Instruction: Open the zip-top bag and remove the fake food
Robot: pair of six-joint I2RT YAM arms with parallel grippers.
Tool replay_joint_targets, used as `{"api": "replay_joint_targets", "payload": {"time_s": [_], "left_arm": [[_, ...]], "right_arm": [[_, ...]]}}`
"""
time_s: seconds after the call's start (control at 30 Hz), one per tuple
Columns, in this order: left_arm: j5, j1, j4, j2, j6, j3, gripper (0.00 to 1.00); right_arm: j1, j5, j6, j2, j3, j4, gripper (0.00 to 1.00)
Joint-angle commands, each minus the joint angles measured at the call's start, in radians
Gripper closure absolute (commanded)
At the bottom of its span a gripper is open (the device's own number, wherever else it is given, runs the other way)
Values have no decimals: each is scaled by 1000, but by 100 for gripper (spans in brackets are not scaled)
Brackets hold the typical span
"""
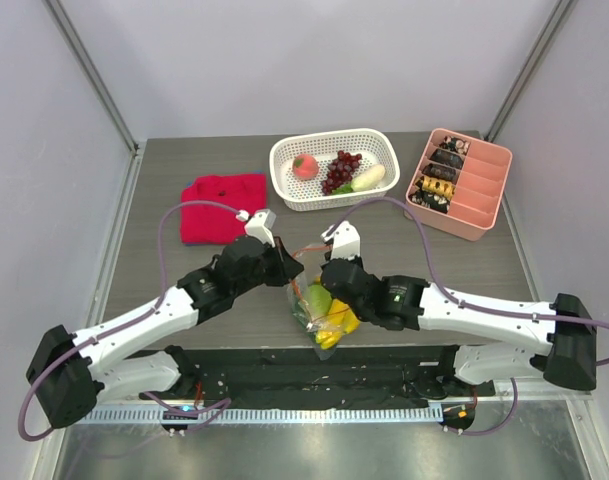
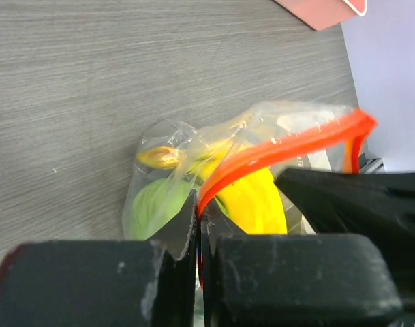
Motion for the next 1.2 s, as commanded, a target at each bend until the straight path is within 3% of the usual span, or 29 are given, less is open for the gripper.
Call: {"api": "replay_joint_targets", "payload": {"time_s": [0.0,0.13,0.3,0.47,0.53,0.73,0.77,0.87,1.17], "left_arm": [[1,4,-14,-57,-2,30,100],[1,4,-45,-83,-4,40,100],[1,4,-57,-97,16,38,100],[61,4,-48,-60,4,43,100],[61,4,-48,-65,4,38,100],[47,4,-60,-105,1,23,100],[49,4,-62,-106,-1,21,100],[50,4,-60,-108,-2,9,100],[37,4,-46,-97,2,-32,100]], "right_arm": [[8,147,-55,71,-17,94,99],[10,75,-64,7,-41,171,99],[8,-52,52,4,83,-67,99],[-7,-176,95,10,35,-18,99],[-24,-272,91,48,32,11,92],[-44,-371,86,178,66,13,52],[-46,-382,75,189,60,15,34],[-47,-393,57,214,35,33,12],[-56,-431,43,343,-3,62,8]]}}
